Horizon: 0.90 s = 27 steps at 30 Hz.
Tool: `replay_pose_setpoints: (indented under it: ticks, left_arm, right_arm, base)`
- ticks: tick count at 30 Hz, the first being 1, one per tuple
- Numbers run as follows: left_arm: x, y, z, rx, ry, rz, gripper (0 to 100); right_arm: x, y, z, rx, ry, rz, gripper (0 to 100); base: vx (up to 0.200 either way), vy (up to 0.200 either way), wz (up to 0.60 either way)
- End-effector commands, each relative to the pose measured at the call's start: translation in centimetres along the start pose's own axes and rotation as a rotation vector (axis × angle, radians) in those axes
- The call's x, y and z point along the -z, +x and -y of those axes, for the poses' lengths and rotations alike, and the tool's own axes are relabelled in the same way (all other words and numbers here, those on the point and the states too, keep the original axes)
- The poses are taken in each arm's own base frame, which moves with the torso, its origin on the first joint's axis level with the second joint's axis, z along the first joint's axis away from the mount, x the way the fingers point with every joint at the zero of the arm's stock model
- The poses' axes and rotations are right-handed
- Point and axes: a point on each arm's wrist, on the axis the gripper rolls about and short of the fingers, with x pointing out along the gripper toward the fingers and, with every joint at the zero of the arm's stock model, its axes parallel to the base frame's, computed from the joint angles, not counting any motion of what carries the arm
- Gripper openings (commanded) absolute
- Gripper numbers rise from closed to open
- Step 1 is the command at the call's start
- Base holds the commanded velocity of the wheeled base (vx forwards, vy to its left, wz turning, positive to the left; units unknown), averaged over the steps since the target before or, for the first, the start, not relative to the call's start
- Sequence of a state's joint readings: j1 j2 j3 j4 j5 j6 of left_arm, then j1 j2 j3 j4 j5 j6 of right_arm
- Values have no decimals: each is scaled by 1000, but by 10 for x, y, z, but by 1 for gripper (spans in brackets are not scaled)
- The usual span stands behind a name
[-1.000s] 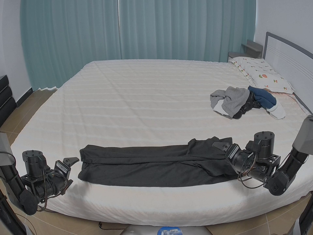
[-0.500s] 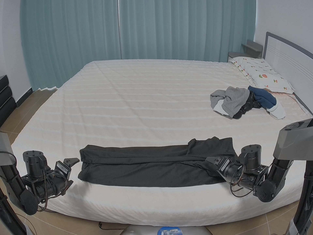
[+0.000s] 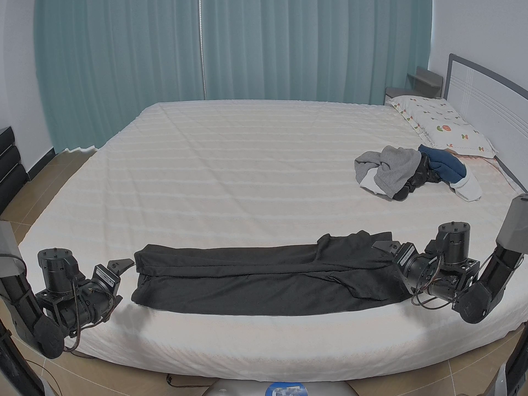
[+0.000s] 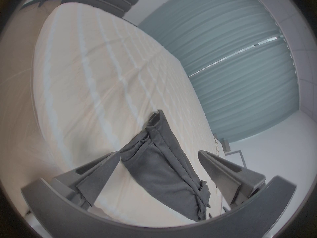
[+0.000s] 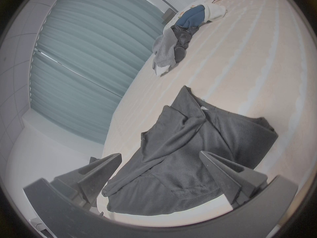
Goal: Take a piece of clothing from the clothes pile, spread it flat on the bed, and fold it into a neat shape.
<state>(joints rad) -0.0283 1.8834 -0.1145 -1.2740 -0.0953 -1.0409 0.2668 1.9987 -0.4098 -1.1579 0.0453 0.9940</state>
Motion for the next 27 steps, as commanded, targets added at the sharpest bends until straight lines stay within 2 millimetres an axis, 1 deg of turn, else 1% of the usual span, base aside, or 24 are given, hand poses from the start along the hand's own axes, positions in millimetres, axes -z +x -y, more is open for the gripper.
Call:
replay_pose_setpoints:
  ticks: [1, 3, 4, 5, 7, 9, 14, 17, 19, 21, 22, 23, 27]
  left_arm:
    - [-8, 10, 10, 35, 95, 32, 100]
    - [-16, 18, 18, 65, 122, 62, 100]
    - [-16, 18, 18, 65, 122, 62, 100]
    - [-27, 37, 29, 67, 139, 73, 100]
    - [-31, 46, 34, 54, 147, 62, 100]
    - [-36, 61, 39, 9, 162, 20, 100]
    - [-41, 90, 41, -59, 206, -31, 100]
    - [-38, 98, 34, -81, 260, -53, 100]
    - [-35, 101, 30, -93, 268, -67, 100]
    - [-29, 109, 23, -114, 270, -90, 100]
    - [-29, 109, 23, -114, 270, -90, 100]
    - [-26, 114, 17, -133, 273, -98, 100]
    - [-26, 110, 16, -139, 270, -95, 100]
  right_arm:
    - [-6, -5, -4, -15, 4, 19, 100]
    - [-6, -4, -3, -15, 3, 17, 100]
    - [-6, -4, -3, -15, 3, 17, 100]
    - [-5, -5, -4, -16, 3, 16, 100]
    - [-6, -6, -4, -18, 3, 17, 100]
    - [-7, -7, -5, -22, 3, 23, 100]
    - [-7, -7, -6, -24, 2, 23, 100]
    - [-6, -7, -6, -25, 1, 20, 100]
    - [-5, -7, -6, -25, 0, 18, 100]
    - [-6, -8, -7, -29, 0, 21, 100]
    - [-6, -8, -7, -29, 0, 21, 100]
    - [-6, -9, -8, -32, -2, 23, 100]
    - [-5, -7, -7, -27, 0, 18, 100]
  base:
    - [0, 0, 0]
    - [0, 0, 0]
    - [0, 0, 0]
    - [0, 0, 0]
    - [0, 0, 0]
    - [0, 0, 0]
    - [0, 0, 0]
    - [0, 0, 0]
    - [0, 0, 0]
    - [0, 0, 0]
    - [0, 0, 0]
    - [0, 0, 0]
    - [0, 0, 0]
